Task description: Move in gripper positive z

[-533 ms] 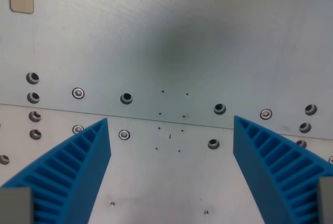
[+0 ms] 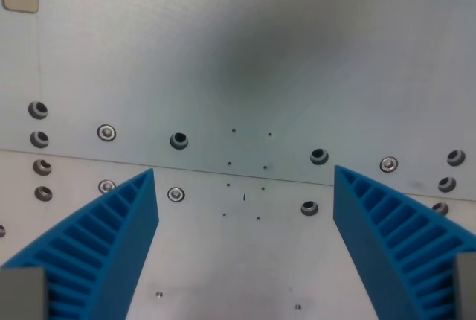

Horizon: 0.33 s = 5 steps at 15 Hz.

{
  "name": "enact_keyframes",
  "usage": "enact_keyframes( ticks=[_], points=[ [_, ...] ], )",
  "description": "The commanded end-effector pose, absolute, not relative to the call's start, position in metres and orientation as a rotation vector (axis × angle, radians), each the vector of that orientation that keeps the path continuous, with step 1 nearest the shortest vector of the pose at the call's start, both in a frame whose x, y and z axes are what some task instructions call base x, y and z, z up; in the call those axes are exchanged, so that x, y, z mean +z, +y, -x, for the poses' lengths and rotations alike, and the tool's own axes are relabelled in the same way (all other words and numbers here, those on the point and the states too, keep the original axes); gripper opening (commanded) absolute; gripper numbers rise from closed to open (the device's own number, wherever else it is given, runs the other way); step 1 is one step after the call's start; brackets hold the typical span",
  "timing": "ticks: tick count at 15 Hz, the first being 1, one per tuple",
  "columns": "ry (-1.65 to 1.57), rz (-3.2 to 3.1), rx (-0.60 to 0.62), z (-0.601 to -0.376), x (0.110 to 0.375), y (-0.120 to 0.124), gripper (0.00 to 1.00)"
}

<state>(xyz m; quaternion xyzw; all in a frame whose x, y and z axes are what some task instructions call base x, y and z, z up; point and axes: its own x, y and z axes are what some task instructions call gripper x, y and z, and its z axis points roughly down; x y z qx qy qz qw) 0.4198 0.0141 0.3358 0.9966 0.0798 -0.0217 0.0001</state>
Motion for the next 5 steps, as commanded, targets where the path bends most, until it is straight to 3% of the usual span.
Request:
enact_keyframes(
  ticks=[1, 5],
  points=[
    [0.25, -3.128, 0.001, -0.415, 0.322, 0.014, 1.0],
    [0.25, -3.128, 0.001, -0.415, 0.302, 0.014, 1.0]
  ],
)
